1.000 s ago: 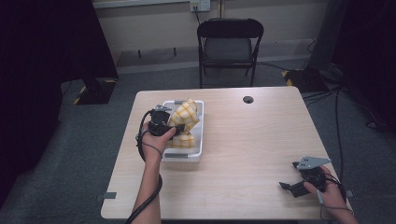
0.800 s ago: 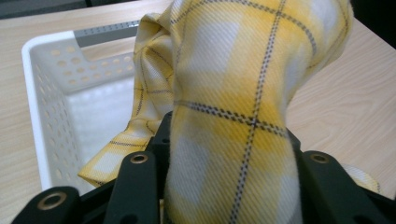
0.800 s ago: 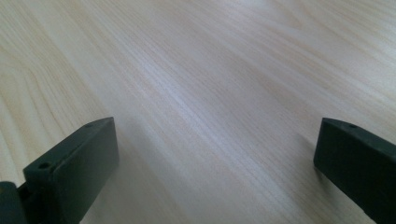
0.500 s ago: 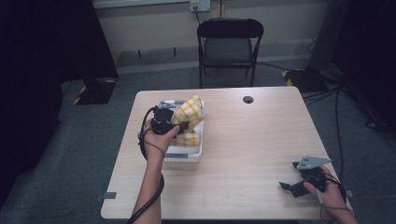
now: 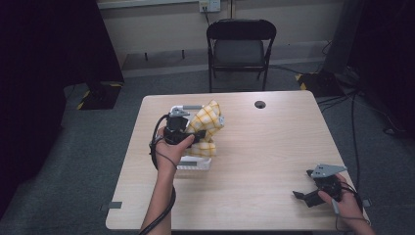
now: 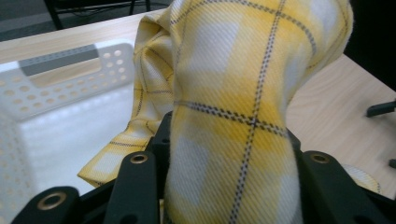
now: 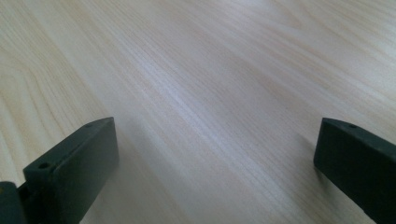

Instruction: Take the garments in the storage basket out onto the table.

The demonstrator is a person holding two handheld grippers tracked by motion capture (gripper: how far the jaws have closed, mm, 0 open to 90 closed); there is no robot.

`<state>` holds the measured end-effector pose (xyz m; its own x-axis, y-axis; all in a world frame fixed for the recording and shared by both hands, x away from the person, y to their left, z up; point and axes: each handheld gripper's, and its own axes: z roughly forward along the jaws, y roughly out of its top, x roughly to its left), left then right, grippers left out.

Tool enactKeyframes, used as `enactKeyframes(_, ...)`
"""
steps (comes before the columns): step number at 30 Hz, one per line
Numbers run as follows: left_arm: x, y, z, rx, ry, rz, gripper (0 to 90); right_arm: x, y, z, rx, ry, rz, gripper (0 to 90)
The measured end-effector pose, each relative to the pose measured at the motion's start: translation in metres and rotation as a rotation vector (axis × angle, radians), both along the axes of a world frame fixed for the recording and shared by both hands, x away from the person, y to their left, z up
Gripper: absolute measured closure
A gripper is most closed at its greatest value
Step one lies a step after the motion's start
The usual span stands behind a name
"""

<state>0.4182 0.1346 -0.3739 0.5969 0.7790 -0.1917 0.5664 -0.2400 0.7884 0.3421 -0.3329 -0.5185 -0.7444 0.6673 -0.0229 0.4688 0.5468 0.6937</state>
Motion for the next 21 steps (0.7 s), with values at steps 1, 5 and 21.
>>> enactKeyframes(1,-0.001,-0.002,0.001,-0.001,0.0,-0.006,57.3,0.0,0.0,0.0,0.0,0.0,0.0,0.0)
enactKeyframes(5,-0.005,-0.008,0.003,-0.008,-0.007,-0.033,57.3,0.0,0.0,0.0,0.0,0.001,-0.001,0.0)
enactKeyframes(21,-0.007,-0.029,0.003,-0.035,0.005,-0.079,57.3,0.0,0.0,0.0,0.0,0.0,0.0,0.0)
